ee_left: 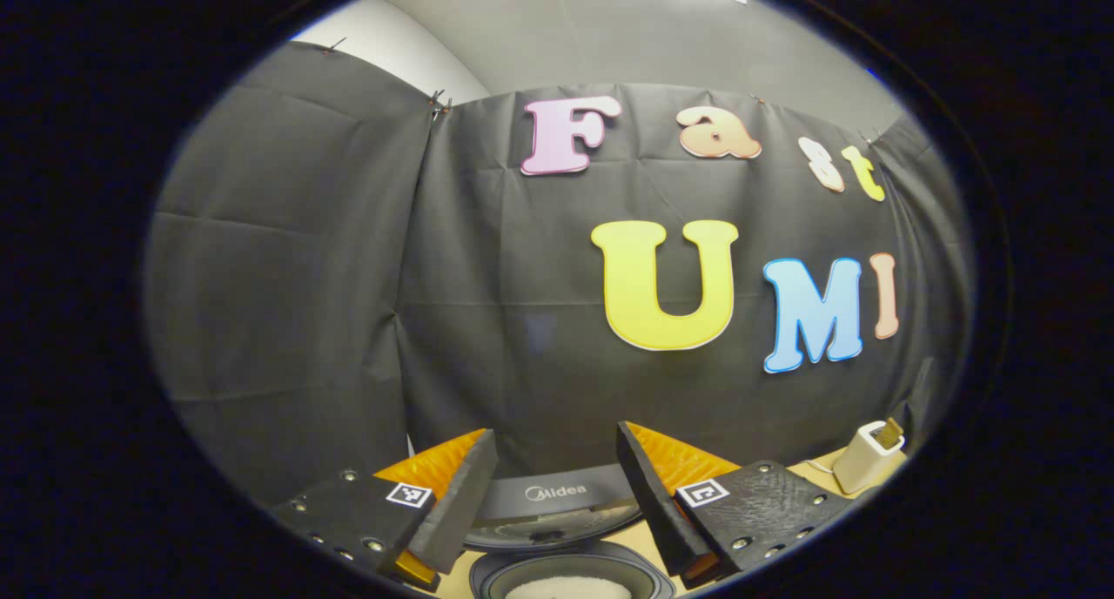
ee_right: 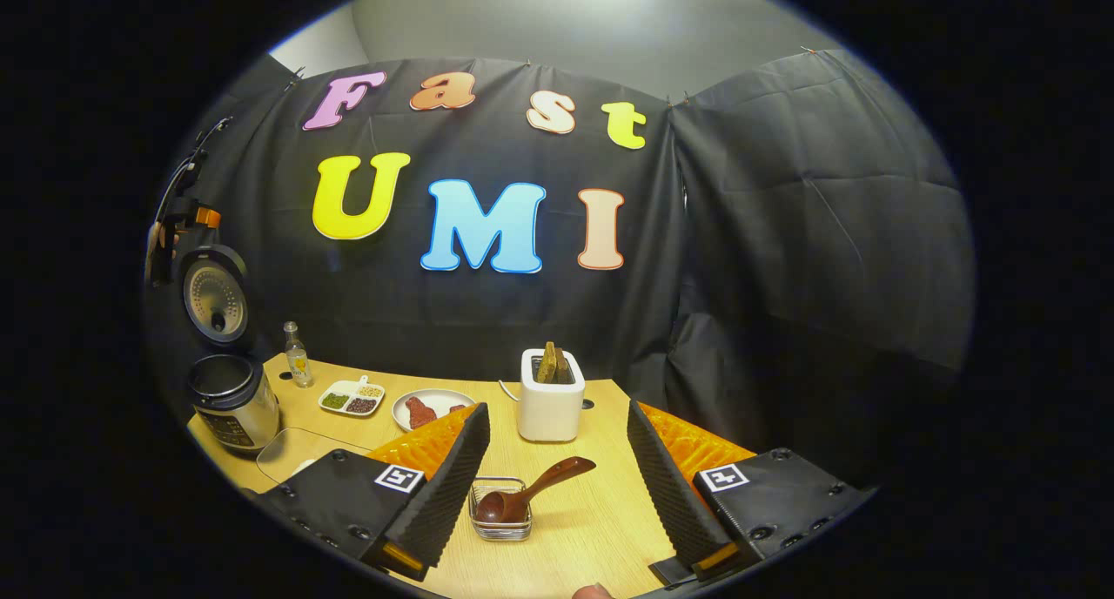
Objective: Close the left gripper, press the button to open the rice cooker; take a wooden spoon from the chopstick holder with the right hand, scoop a spoonful of rice and pour it into the rice cooker, then put the wooden spoon back into the chopstick holder.
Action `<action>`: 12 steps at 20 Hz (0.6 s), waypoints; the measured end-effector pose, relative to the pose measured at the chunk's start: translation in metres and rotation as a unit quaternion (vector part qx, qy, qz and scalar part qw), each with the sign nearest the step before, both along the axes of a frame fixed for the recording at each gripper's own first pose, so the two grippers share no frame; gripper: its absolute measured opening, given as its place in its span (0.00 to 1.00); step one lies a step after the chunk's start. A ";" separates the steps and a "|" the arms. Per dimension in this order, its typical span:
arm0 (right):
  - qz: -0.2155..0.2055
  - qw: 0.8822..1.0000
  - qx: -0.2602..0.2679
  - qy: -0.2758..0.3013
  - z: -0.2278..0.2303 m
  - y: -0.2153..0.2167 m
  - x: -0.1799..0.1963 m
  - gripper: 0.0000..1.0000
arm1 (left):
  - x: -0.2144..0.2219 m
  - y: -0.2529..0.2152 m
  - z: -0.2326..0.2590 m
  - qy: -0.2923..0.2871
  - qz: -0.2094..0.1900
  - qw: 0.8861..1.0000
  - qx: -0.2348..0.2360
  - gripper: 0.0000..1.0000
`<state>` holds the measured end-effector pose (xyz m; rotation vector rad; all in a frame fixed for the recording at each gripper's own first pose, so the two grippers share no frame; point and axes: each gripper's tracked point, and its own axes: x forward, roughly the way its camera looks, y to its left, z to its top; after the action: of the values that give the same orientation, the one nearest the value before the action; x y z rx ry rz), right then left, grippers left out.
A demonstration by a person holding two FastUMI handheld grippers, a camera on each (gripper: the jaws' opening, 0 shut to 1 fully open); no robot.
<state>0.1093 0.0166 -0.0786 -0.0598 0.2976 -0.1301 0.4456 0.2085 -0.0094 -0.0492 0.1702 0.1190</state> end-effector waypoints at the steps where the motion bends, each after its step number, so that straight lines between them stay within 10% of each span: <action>1: 0.000 1.000 -0.001 0.001 0.000 0.001 0.000 0.99 | 0.008 0.002 -0.005 0.006 0.001 1.000 0.001 0.84; 12: 0.025 1.000 0.002 0.007 -0.001 0.012 0.001 0.99 | 0.014 0.003 -0.051 0.053 0.014 0.998 -0.019 0.89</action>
<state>0.1106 0.0288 -0.0799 -0.0645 0.3098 -0.0793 0.4591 0.2119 -0.0609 -0.0842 0.2783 0.1472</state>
